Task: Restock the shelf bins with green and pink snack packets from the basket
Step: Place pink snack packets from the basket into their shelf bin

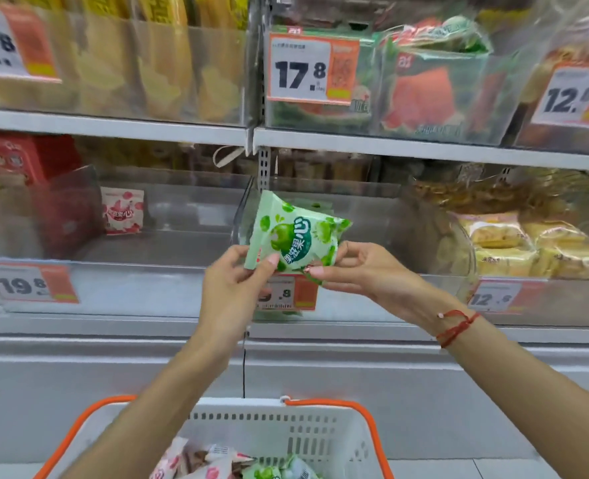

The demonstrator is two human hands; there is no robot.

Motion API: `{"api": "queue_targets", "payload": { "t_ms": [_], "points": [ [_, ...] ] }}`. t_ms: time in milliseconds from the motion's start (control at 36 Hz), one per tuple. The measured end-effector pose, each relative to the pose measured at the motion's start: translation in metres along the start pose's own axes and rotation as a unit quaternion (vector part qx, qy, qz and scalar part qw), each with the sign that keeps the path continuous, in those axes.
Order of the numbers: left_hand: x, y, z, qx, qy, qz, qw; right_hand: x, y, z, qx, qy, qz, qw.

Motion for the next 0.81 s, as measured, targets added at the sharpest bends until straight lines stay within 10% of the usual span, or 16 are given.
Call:
{"api": "queue_targets", "payload": {
  "t_ms": [361, 556, 806],
  "points": [
    [0.056, -0.024, 0.102, 0.154, 0.197, 0.267, 0.93, -0.068, 0.044, 0.024, -0.076, -0.113, -0.192, 0.972],
    [0.054, 0.03, 0.108, 0.136, 0.343, 0.605, 0.705, -0.096, 0.014, 0.073, 0.127, -0.161, -0.26, 0.943],
    [0.054, 0.029, 0.111, 0.132, 0.368, 0.655, 0.646, -0.054, -0.013, 0.118, 0.176, -0.145, -0.402, 0.887]
  ]
}}
Point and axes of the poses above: each hand's wrist, its own z-axis towards the middle knuckle, its own x-axis out of the palm, y = z × x, the point moved 4 cm from there along z, towards the middle knuckle, and after that the axes turned 9 degrees about x, right-handed, at the moved point
